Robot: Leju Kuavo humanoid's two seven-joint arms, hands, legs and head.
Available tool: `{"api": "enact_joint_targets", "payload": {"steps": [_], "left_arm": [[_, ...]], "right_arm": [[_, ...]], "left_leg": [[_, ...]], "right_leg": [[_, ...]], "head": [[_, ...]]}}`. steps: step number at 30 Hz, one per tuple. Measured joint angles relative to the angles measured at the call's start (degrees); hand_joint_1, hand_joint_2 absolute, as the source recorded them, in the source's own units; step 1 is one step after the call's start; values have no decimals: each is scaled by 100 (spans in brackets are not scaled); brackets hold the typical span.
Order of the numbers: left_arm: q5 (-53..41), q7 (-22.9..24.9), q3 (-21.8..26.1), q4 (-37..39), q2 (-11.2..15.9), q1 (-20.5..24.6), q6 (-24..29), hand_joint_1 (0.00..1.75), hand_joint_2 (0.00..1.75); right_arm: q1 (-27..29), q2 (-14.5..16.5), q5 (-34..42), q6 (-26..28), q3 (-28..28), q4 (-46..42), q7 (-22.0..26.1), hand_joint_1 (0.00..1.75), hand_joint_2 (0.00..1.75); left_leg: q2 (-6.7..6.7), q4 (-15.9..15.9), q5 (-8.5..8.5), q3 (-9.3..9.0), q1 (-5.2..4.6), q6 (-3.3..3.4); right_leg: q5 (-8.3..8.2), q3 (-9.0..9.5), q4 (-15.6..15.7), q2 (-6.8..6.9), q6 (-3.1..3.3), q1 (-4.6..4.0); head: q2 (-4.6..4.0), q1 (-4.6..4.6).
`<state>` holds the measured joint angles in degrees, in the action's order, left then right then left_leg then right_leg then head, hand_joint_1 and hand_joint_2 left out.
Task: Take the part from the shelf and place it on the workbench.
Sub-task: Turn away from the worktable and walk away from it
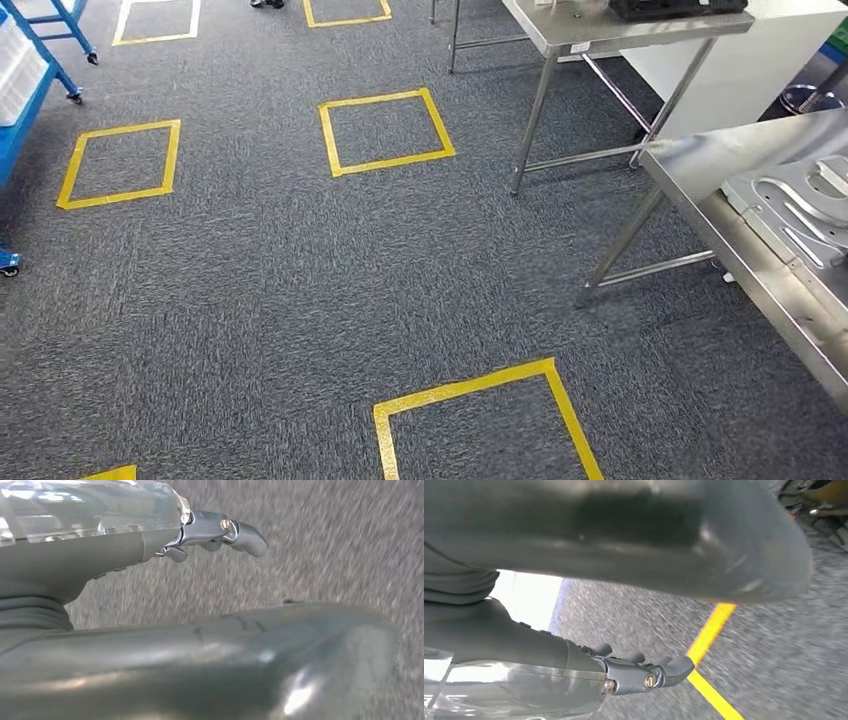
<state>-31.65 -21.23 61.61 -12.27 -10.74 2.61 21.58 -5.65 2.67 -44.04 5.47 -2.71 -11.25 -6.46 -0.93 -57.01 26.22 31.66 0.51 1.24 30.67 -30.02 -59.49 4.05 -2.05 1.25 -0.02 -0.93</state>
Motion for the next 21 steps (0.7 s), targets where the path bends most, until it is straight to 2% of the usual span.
{"api": "enact_joint_targets", "payload": {"steps": [2, 3, 4, 5, 6, 7, 9, 10, 11, 13, 14, 16, 17, 18, 19, 20, 21], "left_arm": [[-218, 15, -134, -3, 36, 3, 2, 0, 0], [-285, 6, -197, -3, 59, 5, -54, 0, 0], [-324, -9, -251, -3, 81, 5, -124, 0, 0], [-346, -21, -297, -3, 103, 3, -179, 0, 0], [-358, -28, -332, -3, 120, 0, -210, 0, 0], [-369, -34, -361, -3, 135, -3, -230, 0, 0], [-399, -67, -410, -3, 154, -2, -285, 0, 0], [-423, -88, -435, -3, 164, 1, -331, 0, 0], [-458, -104, -467, -2, 176, 2, -385, 0, 0], [-538, -98, -530, -2, 210, -9, -487, 0, 0], [-572, -88, -558, -1, 230, -18, -523, 0, 0], [-605, -69, -606, -1, 261, -15, -563, 0, 0], [-611, -54, -629, -1, 269, -8, -581, 0, 0], [-616, -24, -647, -1, 275, -1, -599, 0, 0], [-623, 25, -659, -1, 284, 0, -616, 0, 0], [-633, 89, -667, -1, 294, -2, -634, 0, 0], [-641, 173, -669, -1, 309, -6, -651, 0, 0]], "right_arm": [[1, -23, -40, 4, -3, -1, 27, 0, 0], [0, -36, -51, 2, -6, -1, 39, 0, 0], [-4, -49, -57, -1, -10, -1, 53, 0, 0], [-7, -63, -61, -3, -17, -1, 62, 0, 0], [-12, -78, -64, -3, -23, -1, 67, 0, 0], [-18, -89, -66, -3, -28, -1, 72, 0, 0], [-25, -114, -66, 1, -35, -1, 81, 0, 0], [-34, -123, -68, 4, -38, -1, 89, 0, 0], [-48, -129, -70, 10, -40, -1, 96, 0, 0], [-80, -127, -74, 32, -48, -2, 110, 0, 0], [-87, -125, -74, 46, -54, -3, 119, 0, 0], [-78, -121, -69, 69, -72, -3, 144, 0, 0], [-66, -121, -66, 77, -80, -2, 157, 0, 0], [-56, -123, -62, 82, -91, -2, 169, 0, 0], [-49, -125, -61, 84, -103, -1, 178, 0, 0], [-44, -127, -60, 86, -116, -1, 186, 0, 0], [-43, -128, -59, 87, -128, -1, 192, 0, 0]], "left_leg": [[109, 17, -29, 10, -12, 55], [174, 15, -36, 25, -30, 69], [247, 10, -40, 36, -50, 79], [324, 4, -44, 41, -67, 84], [402, -5, -45, 39, -79, 85], [477, -14, -46, 33, -85, 85], [610, -36, -50, 45, -91, 63], [669, -44, -57, 66, -88, 38], [726, -46, -68, 90, -80, 6], [817, -43, -87, 130, -60, -64], [752, -85, -59, 155, -62, -90], [452, -474, 184, 341, -67, -132], [292, -838, 378, 515, -59, -152], [210, -1247, 565, 713, -37, -178], [176, -1561, 672, 864, -10, -204], [153, -1705, 681, 930, 19, -232], [124, -1607, 577, 873, 47, -258]], "right_leg": [[383, -319, -669, -283, -2, 5], [544, -515, -1056, -342, 6, 2], [612, -663, -1332, -369, 18, -2], [559, -717, -1407, -384, 36, -6], [393, -656, -1245, -406, 63, -13], [160, -505, -899, -458, 95, -22], [-162, -183, -165, -695, 155, -38], [-220, -99, 46, -781, 171, -47], [-217, -73, 130, -822, 183, -57], [-245, -62, 184, -708, 226, -59], [-267, -41, 226, -642, 262, -53], [-302, -2, 304, -485, 337, -38], [-302, 8, 317, -404, 356, -53], [-296, 8, 317, -318, 369, -60], [-289, 9, 316, -237, 367, -63], [-280, 13, 313, -161, 359, -63], [-268, 21, 308, -94, 343, -58]], "head": [[0, 1], [0, 1], [0, 1], [0, 1], [0, 1], [0, 1], [0, 1], [0, 1], [0, 2], [0, 2], [0, 2], [0, -1], [0, -2], [0, -3], [0, -3], [0, -3], [0, -3]]}}
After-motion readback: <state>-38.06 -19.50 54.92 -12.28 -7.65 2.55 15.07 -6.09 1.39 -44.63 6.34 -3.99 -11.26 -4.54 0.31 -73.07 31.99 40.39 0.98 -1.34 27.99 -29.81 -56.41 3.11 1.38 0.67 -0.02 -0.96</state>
